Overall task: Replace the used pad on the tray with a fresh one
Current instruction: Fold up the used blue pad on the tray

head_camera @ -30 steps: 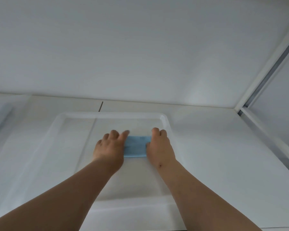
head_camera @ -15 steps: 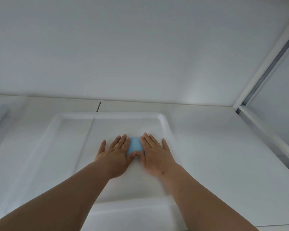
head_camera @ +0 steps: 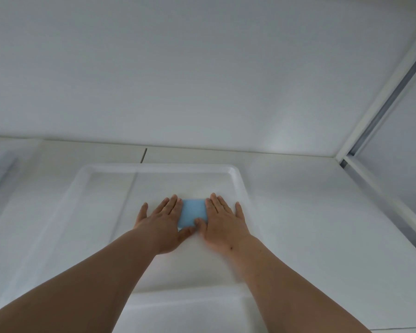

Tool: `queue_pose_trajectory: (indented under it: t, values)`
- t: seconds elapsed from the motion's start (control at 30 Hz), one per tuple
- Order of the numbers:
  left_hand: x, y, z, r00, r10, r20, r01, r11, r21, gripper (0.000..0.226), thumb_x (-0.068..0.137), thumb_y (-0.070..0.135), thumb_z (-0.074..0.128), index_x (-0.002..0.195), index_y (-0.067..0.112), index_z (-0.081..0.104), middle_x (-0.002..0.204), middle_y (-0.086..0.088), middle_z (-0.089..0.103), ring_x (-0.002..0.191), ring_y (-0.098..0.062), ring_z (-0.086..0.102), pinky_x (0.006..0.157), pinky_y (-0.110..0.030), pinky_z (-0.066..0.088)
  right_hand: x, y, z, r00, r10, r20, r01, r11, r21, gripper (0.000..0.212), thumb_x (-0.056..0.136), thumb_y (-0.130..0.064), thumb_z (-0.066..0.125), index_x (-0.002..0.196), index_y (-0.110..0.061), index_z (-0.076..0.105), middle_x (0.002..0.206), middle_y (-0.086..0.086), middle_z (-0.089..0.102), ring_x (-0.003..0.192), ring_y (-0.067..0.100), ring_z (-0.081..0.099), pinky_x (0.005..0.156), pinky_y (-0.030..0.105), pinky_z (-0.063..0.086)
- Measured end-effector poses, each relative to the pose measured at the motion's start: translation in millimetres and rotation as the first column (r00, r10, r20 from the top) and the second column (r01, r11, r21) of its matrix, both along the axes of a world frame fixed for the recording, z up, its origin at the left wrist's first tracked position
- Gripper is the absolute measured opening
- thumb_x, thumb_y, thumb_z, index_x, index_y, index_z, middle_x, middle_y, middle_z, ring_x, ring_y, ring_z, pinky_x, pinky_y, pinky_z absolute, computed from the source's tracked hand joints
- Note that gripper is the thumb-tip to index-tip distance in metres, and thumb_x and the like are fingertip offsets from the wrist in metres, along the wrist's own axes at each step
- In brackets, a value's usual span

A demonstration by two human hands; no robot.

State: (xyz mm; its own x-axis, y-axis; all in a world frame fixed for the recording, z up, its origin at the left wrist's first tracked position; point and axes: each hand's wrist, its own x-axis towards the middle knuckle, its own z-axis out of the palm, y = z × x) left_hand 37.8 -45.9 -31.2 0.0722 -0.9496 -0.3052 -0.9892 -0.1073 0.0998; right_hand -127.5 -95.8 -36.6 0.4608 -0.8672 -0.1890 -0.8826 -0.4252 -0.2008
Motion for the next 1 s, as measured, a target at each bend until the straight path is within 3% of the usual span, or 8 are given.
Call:
queue_pose_trajectory:
  t: [0.17, 0.27, 0.33, 0.4, 0.6, 0.8, 0.9, 1.0]
  values:
    - [2.1, 0.3, 10.7, 0.992, -0.043, 0.119, 0.052, 0.996, -0.076, 0.115, 0.059, 0.088, -0.007, 0.155, 0.025, 0.004, 0.164, 0.003, 0.0, 0.15, -0.014, 0.001, 0.12, -0.047, -0.003, -1.4, -1.6, 8.0, 1.0, 0.006, 0.0, -0.006, 0.998, 0.059, 0.08, 0.096, -0.061, 0.026, 0.156, -0.015, 0.002, 0.164, 0.0, -0.005, 0.15, 0.012, -0.008, 0.119, 0.051, -0.009]
    - [6.3, -1.0, 18.2, 0.957, -0.159, 0.241, 0.209, 0.958, -0.198, 0.083, 0.082, 0.079, 0.018, 0.146, 0.029, 0.033, 0.156, 0.002, 0.027, 0.142, -0.019, 0.027, 0.117, -0.038, 0.016, -5.0, -2.2, 8.2, 1.0, 0.015, 0.016, -0.016, 0.997, 0.079, 0.084, 0.093, -0.067, 0.028, 0.156, -0.018, 0.003, 0.164, -0.002, -0.005, 0.15, 0.01, -0.008, 0.12, 0.051, -0.008]
    - [4.2, -0.7, 19.9, 0.951, -0.202, 0.233, 0.25, 0.947, -0.201, 0.062, 0.09, 0.069, 0.029, 0.131, 0.028, 0.047, 0.139, 0.004, 0.047, 0.124, -0.02, 0.049, 0.103, -0.034, 0.036, -5.5, -2.4, 7.4, 1.0, 0.016, 0.027, -0.018, 0.997, 0.078, 0.087, 0.091, -0.07, 0.03, 0.156, -0.019, 0.004, 0.164, -0.003, -0.004, 0.15, 0.01, -0.008, 0.12, 0.051, -0.007]
    - [0.8, 2.2, 20.4, 0.967, -0.182, 0.178, 0.214, 0.959, -0.185, 0.049, 0.094, 0.062, 0.033, 0.121, 0.024, 0.049, 0.125, 0.002, 0.056, 0.111, -0.022, 0.056, 0.088, -0.035, 0.044, -5.6, -2.6, 7.0, 0.999, 0.013, 0.047, -0.016, 0.997, 0.08, 0.091, 0.088, -0.074, 0.031, 0.156, -0.019, 0.005, 0.165, -0.003, -0.003, 0.15, 0.01, -0.007, 0.12, 0.051, -0.007]
    - [-1.2, 5.0, 18.9, 0.991, -0.108, 0.074, 0.124, 0.958, -0.257, 0.035, 0.099, 0.05, 0.034, 0.114, 0.02, 0.042, 0.118, -0.002, 0.058, 0.101, -0.025, 0.059, 0.074, -0.033, 0.041, -9.6, -2.0, 9.1, 0.996, 0.045, 0.075, -0.049, 0.997, 0.053, 0.087, 0.086, -0.066, 0.047, 0.153, -0.021, 0.016, 0.164, -0.001, 0.002, 0.151, 0.013, -0.003, 0.12, 0.051, -0.004]
    - [2.9, 8.8, 16.4, 0.995, -0.093, 0.025, 0.096, 0.955, -0.28, 0.052, 0.086, 0.067, 0.045, 0.119, 0.027, 0.045, 0.125, 0.008, 0.053, 0.103, -0.019, 0.059, 0.085, -0.032, 0.047, -11.7, -3.1, 8.8, 0.99, 0.082, 0.113, -0.08, 0.997, -0.017, 0.061, 0.095, -0.055, 0.041, 0.144, -0.021, 0.031, 0.162, 0.005, 0.016, 0.15, 0.019, 0.008, 0.12, 0.054, 0.005]
    - [1.8, 9.1, 17.2, 0.998, -0.068, -0.016, 0.061, 0.964, -0.258, 0.05, 0.092, 0.053, 0.046, 0.138, 0.035, 0.04, 0.145, 0.011, 0.041, 0.121, -0.017, 0.052, 0.098, -0.032, 0.043, -12.6, -6.0, 7.7, 0.989, 0.079, 0.129, -0.075, 0.996, -0.041, 0.054, 0.096, -0.055, 0.038, 0.14, -0.023, 0.037, 0.16, 0.004, 0.023, 0.149, 0.02, 0.015, 0.119, 0.053, 0.012]
    - [-0.3, 7.4, 16.7, 0.996, -0.027, -0.083, 0.0, 0.95, -0.313, 0.041, 0.098, 0.034, 0.04, 0.139, 0.038, 0.042, 0.147, 0.013, 0.041, 0.124, -0.017, 0.051, 0.1, -0.03, 0.042, -14.5, -8.4, 6.3, 0.986, 0.122, 0.116, -0.11, 0.989, -0.101, 0.049, 0.096, -0.052, 0.039, 0.135, -0.023, 0.043, 0.155, 0.004, 0.035, 0.143, 0.021, 0.028, 0.116, 0.049, 0.021]
